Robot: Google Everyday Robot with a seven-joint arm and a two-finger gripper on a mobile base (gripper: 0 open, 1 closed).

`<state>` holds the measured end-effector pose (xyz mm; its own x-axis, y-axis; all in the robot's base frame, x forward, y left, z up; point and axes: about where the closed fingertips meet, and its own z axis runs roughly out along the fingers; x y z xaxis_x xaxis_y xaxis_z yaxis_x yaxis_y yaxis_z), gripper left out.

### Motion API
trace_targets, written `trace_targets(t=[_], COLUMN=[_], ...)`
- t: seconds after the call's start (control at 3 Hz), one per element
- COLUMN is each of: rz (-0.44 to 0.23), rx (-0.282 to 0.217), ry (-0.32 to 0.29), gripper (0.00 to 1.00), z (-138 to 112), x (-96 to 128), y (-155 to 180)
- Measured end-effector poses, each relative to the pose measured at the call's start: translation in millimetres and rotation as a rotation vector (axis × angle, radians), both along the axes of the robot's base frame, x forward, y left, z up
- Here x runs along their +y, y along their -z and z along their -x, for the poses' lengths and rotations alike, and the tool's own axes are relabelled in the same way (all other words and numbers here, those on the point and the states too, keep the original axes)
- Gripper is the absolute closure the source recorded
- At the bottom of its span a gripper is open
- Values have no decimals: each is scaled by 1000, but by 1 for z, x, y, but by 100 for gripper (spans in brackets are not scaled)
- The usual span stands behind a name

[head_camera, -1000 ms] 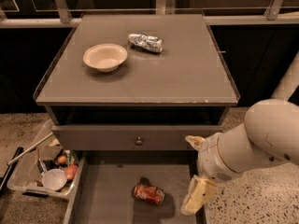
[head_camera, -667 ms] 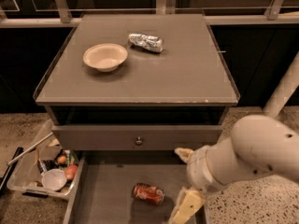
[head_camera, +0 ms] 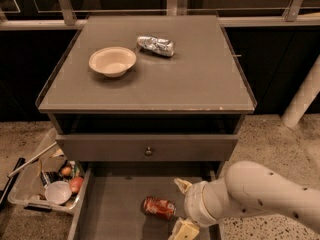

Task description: Pick coke can from middle drawer and place on counter

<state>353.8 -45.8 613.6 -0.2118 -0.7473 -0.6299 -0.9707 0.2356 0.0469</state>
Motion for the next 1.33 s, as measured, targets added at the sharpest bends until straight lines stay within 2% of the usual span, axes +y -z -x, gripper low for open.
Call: trace_targets(t=[0.33, 0.67, 1.0, 1.33], rz=[2, 41, 97, 97], rx=[-46, -130, -166, -166], ry=[46, 72, 84, 84], gripper=[0, 0, 0, 0], z=[-20, -51, -80, -80], x=[-2, -6, -14, -14], y=[36, 56, 75, 75])
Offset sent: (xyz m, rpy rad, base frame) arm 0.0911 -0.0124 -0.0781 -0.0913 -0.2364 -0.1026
